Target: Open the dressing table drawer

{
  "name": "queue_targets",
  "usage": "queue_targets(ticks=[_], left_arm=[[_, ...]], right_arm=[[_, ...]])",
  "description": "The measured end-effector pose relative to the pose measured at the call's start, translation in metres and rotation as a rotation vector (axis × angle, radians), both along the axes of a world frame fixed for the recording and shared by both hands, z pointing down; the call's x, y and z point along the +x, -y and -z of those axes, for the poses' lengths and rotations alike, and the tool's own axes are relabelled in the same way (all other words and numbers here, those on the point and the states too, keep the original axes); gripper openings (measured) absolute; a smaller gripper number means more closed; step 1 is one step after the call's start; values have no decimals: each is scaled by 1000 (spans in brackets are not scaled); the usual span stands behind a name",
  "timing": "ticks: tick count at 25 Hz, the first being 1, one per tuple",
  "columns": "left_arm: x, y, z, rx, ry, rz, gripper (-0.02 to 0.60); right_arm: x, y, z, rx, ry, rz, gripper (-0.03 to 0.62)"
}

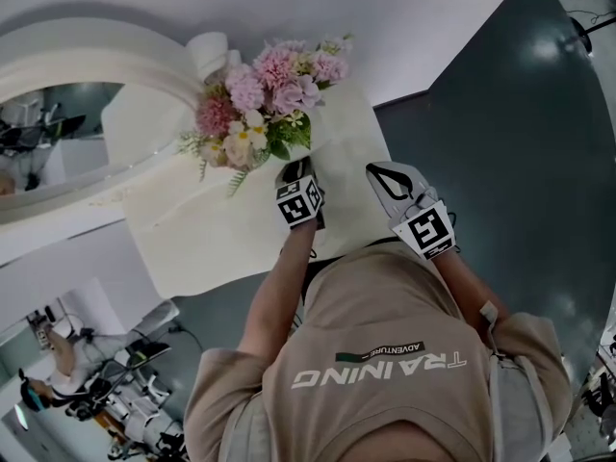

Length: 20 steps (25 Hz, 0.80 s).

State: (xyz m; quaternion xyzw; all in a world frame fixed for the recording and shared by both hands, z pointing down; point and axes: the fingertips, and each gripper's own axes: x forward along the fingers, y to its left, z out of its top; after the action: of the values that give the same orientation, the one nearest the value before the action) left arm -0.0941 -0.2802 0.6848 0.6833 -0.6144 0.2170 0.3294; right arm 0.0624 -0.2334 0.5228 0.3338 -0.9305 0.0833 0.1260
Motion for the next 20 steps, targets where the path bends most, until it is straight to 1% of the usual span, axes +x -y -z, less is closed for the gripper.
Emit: queue_targets(ticks=[14, 20], left_arm=[[12, -34, 1, -18, 1, -1, 110], [14, -50, -3, -26, 8, -15, 110]], right_arm=[[3, -17, -3, -7, 1, 8, 2], [0, -24, -5, 0, 3, 15, 2]])
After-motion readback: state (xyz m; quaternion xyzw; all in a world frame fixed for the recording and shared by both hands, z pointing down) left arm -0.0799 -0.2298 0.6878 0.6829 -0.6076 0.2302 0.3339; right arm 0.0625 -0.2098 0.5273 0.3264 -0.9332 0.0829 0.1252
